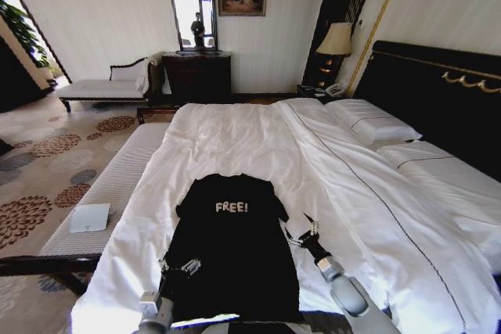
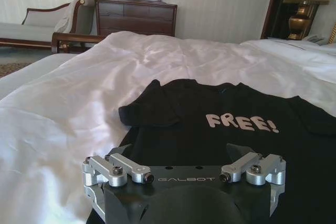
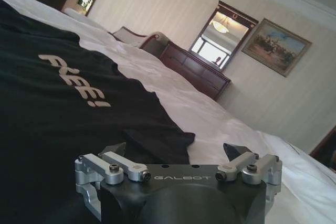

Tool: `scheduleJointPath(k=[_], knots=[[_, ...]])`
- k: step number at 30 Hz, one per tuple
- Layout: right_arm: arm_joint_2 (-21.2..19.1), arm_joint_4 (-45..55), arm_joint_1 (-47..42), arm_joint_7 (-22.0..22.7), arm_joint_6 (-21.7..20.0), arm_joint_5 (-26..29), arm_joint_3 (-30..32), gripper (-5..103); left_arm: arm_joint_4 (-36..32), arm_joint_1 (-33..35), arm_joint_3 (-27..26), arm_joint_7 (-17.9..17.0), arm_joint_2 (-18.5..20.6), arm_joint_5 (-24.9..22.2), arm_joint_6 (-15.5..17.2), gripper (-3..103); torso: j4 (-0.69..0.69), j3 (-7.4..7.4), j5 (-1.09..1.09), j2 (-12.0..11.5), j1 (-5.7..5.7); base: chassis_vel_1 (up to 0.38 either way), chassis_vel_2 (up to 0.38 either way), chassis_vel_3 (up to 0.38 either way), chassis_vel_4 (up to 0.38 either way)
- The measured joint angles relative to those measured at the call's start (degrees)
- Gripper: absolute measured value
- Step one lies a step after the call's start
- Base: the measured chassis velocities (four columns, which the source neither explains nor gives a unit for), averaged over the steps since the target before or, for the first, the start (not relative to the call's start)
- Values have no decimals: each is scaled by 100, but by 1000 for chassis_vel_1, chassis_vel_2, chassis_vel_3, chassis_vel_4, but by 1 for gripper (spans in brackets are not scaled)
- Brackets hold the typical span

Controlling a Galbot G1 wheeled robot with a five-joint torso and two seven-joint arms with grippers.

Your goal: Fold the clothes on the bed.

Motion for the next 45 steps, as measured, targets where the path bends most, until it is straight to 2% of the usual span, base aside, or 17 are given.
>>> scheduleJointPath(k=[7,13,18,32,45], knots=[[-163,-679,931,-6,-18,181,-759,100,89,62,-15,6,-199,156,-17,100,-1,0,-2,-1,0,0,0,0,0],[-235,-1264,1646,-5,11,209,-1218,100,165,38,-76,4,-177,62,-15,100,0,1,-2,-1,1,0,0,0,0],[-300,-1496,1793,-6,72,170,-1269,100,178,25,-87,-2,-129,-30,5,100,-3,0,-2,-1,1,0,0,0,0],[-378,-1838,2075,25,20,148,-1539,100,86,32,-171,-9,6,-289,42,100,-2,1,-2,-1,1,0,0,0,0],[-456,-2269,2611,87,-13,152,-2131,100,-55,14,-260,-22,-16,-515,78,100,-1,0,-2,0,1,0,0,0,0]])
